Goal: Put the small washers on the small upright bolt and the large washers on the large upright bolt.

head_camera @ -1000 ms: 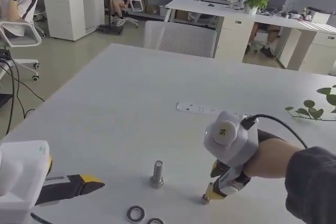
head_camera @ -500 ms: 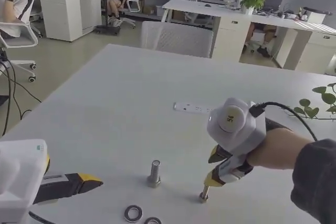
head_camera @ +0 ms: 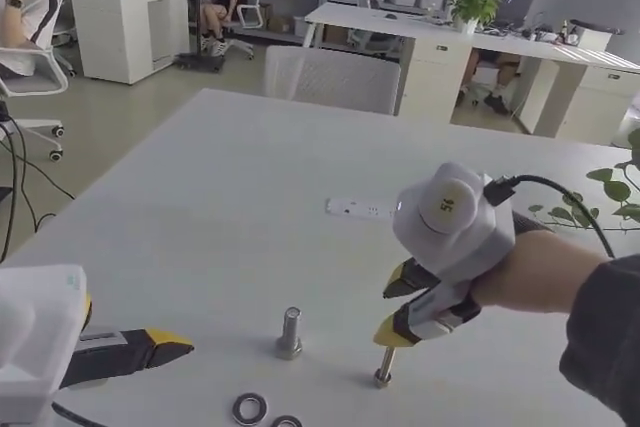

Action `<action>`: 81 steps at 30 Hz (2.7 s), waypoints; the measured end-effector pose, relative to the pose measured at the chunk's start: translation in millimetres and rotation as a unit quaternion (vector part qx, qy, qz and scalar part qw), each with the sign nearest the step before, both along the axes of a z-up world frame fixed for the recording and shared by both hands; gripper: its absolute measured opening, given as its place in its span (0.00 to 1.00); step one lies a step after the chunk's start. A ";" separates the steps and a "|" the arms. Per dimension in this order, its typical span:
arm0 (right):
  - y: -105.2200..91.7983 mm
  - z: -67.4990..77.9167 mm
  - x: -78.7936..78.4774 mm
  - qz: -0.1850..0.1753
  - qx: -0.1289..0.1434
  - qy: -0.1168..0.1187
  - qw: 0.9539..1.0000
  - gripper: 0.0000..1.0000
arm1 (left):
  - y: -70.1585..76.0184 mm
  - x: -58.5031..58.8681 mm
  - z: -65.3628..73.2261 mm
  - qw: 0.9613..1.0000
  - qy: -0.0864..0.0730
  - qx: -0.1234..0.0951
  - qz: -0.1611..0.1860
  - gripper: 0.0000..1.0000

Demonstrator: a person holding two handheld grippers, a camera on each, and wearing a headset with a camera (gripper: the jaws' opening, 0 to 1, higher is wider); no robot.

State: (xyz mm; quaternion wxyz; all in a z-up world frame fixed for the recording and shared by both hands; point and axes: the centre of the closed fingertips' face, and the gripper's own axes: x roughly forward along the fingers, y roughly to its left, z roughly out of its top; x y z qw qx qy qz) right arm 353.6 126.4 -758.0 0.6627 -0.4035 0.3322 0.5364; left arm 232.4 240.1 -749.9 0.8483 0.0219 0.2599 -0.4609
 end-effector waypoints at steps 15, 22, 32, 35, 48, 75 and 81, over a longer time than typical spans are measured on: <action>24.7 1.0 -37.5 0.031 0.026 0.017 0.999 0.37 | 1.3 -1.0 5.6 1.000 -0.008 0.000 0.000 0.84; 31.6 -14.9 -53.9 0.041 0.023 0.033 0.998 0.38 | -1.3 -3.3 5.0 1.000 -0.007 0.001 -0.003 0.84; 46.2 -46.9 -69.4 0.061 0.004 0.057 0.996 0.39 | -3.5 -5.1 4.3 1.000 -0.006 0.002 -0.006 0.84; 49.5 -60.0 -72.2 0.067 -0.004 0.068 0.995 0.38 | -2.6 -5.2 4.1 1.000 -0.006 0.002 -0.005 0.85; 63.9 -94.0 -73.0 0.072 -0.017 0.093 0.993 0.38 | 1.0 -5.0 2.0 1.000 -0.004 0.005 0.000 0.85; 72.4 -120.1 -69.5 0.078 -0.033 0.087 0.993 0.34 | 5.6 -3.3 0.7 1.000 -0.002 0.005 0.009 0.85; 73.0 -119.9 -70.4 0.089 -0.038 0.085 0.992 0.32 | 6.2 -2.9 0.8 1.000 -0.002 0.003 0.011 0.85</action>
